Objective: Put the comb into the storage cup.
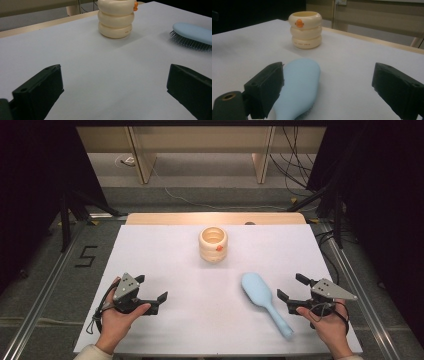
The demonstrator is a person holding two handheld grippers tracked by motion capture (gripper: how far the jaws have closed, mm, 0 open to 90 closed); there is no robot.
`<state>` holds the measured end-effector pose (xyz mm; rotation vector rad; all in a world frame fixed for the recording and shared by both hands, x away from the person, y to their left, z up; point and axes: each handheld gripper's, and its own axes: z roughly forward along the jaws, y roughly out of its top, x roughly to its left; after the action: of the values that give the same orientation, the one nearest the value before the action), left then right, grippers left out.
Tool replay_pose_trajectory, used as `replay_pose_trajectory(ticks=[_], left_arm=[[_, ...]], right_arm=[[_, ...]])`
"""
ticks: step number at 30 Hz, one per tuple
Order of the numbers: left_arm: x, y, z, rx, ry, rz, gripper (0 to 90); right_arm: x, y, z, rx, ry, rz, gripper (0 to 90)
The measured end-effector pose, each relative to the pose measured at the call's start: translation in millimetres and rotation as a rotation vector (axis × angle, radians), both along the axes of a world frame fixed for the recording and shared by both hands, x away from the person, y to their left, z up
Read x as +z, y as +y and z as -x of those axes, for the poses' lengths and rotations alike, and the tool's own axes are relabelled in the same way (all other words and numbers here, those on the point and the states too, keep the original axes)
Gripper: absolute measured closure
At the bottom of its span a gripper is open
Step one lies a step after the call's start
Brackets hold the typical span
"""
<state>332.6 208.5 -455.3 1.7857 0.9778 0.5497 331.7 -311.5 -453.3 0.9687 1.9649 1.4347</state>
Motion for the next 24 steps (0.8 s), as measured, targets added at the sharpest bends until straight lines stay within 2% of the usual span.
replay_pose_trajectory(ticks=[12, 15, 20, 24], left_arm=[[-0.8, -1.3, 0.2, -0.006, -0.003, -0.005, 1.8], [-1.1, -2.7, -0.2, -0.011, -0.003, -0.007, 2.1], [-1.3, -4.2, -1.0, -0.010, -0.005, -0.007, 2.5], [-1.4, -4.5, -1.6, -0.013, -0.005, -0.007, 2.6]], right_arm=[[3.8, 2.6, -2.5, 0.003, 0.010, 0.030, 11.4], [12.2, 5.7, -6.2, 0.002, 0.018, 0.069, 12.8], [21.7, 9.9, -13.8, 0.017, 0.100, 0.149, 15.5], [24.4, 16.5, -19.5, 0.041, 0.219, 0.240, 15.8]])
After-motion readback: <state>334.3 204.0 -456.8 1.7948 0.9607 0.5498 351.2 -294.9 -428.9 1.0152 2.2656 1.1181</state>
